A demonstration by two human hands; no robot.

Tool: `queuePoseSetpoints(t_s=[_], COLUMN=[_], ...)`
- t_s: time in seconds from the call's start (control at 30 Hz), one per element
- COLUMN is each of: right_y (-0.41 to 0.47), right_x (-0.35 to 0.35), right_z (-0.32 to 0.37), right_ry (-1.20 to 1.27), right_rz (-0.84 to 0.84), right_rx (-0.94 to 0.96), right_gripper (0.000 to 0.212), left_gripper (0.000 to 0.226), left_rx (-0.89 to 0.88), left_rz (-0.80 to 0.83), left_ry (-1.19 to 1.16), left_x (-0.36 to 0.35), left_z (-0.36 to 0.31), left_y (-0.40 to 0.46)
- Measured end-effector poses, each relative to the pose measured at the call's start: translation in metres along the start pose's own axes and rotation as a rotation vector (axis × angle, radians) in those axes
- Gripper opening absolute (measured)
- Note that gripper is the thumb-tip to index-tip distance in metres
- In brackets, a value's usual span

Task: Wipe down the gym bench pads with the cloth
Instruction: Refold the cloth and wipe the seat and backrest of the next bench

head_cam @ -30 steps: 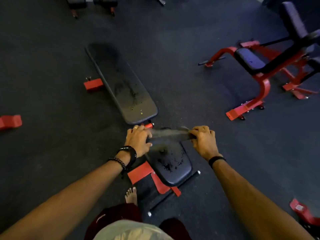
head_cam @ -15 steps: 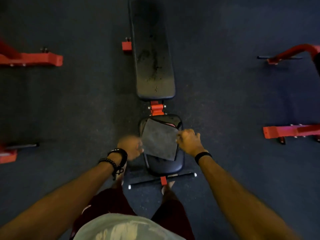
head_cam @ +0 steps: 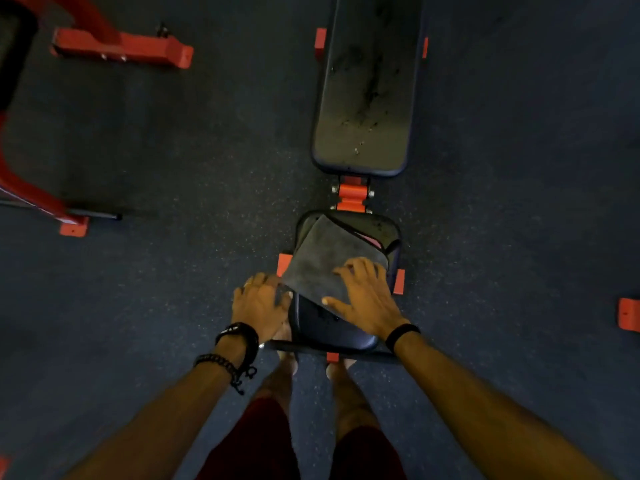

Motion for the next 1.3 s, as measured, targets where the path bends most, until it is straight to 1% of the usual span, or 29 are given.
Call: queuePoseSetpoints(t_s=[0.1,0.17,0.23,0.33,0.4,0.43,0.47,0.57,0.6,0.63,0.7,0.77,0.8,0.83,0.87,0.93,0.97,1.0,1.07,1.1,1.17,1.23,1.3], right_y=[0.038,0.063,0.088,0.123,0.147,0.156,0.161,0.145,0.125,0.101,0.050,0.016,0.016,0.026,0.041,0.076,0.091,0.102,0.105,0.097,0.059,0.001,-0.053], right_x=[-0.022,-0.040,-0.062,-0.080,-0.074,-0.066,-0.057,-0.030,-0.030,-0.033,-0.053,-0.081,-0.092,-0.099,-0.101,-0.091,-0.081,-0.070,-0.049,-0.042,-0.042,-0.067,-0.106], right_z=[-0.017,-0.029,-0.036,-0.037,-0.040,-0.049,-0.066,-0.138,-0.151,-0.152,-0.130,-0.094,-0.078,-0.067,-0.061,-0.059,-0.066,-0.078,-0.117,-0.136,-0.157,-0.146,-0.108], right_ry=[-0.095,-0.155,-0.216,-0.315,-0.333,-0.332,-0.337,-0.317,-0.281,-0.260,-0.207,-0.158,-0.167,-0.202,-0.236,-0.248,-0.243,-0.243,-0.268,-0.274,-0.206,-0.042,0.132], right_rz=[-0.015,-0.019,-0.026,-0.078,-0.133,-0.163,-0.193,-0.304,-0.312,-0.326,-0.362,-0.332,-0.307,-0.275,-0.250,-0.253,-0.269,-0.288,-0.321,-0.349,-0.414,-0.511,-0.592], right_rx=[0.054,0.065,0.117,0.221,0.256,0.233,0.154,-0.196,-0.259,-0.273,-0.253,-0.246,-0.231,-0.199,-0.158,-0.084,-0.068,-0.098,-0.277,-0.389,-0.587,-0.704,-0.733], right_gripper=[0.072,0.078,0.079,0.069,0.059,0.055,0.052,0.048,0.047,0.045,0.043,0.058,0.067,0.071,0.069,0.062,0.061,0.062,0.066,0.069,0.070,0.070,0.069], left_gripper=[0.042,0.051,0.059,0.065,0.060,0.058,0.055,0.051,0.051,0.050,0.048,0.047,0.047,0.048,0.049,0.050,0.050,0.049,0.048,0.049,0.054,0.059,0.060], left_rx=[0.043,0.059,0.091,0.162,0.192,0.180,0.148,0.080,0.062,0.049,0.040,0.063,0.066,0.067,0.070,0.083,0.088,0.087,0.063,0.036,0.011,0.019,0.042], left_rz=[-0.068,-0.098,-0.129,-0.198,-0.264,-0.289,-0.294,-0.248,-0.240,-0.227,-0.197,-0.190,-0.202,-0.219,-0.236,-0.258,-0.262,-0.254,-0.199,-0.163,-0.100,-0.092,-0.126], left_ry=[-0.155,-0.288,-0.421,-0.690,-0.822,-0.835,-0.832,-0.828,-0.825,-0.823,-0.830,-0.866,-0.883,-0.901,-0.920,-0.920,-0.896,-0.854,-0.737,-0.690,-0.666,-0.677,-0.663], left_x=[-0.029,-0.052,-0.075,-0.094,-0.096,-0.095,-0.094,-0.090,-0.087,-0.084,-0.079,-0.075,-0.072,-0.071,-0.071,-0.076,-0.080,-0.086,-0.099,-0.106,-0.116,-0.119,-0.119], left_z=[0.008,0.009,0.008,0.011,0.014,0.010,0.003,-0.015,-0.021,-0.027,-0.035,-0.037,-0.035,-0.031,-0.026,-0.018,-0.015,-0.015,-0.019,-0.022,-0.028,-0.032,-0.038], left_y=[0.031,0.055,0.080,0.106,0.119,0.123,0.126,0.141,0.144,0.148,0.152,0.154,0.156,0.157,0.158,0.160,0.160,0.159,0.154,0.151,0.148,0.147,0.146])
Point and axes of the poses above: each hand's wrist, its own y-axis towards the middle knuckle, its own x-axis out of the back of the hand, z = x × y, the point moved 9 cm from there along y, towards the middle knuckle, and after that the axes turned 13 degrees about x, right-handed, at the moved point
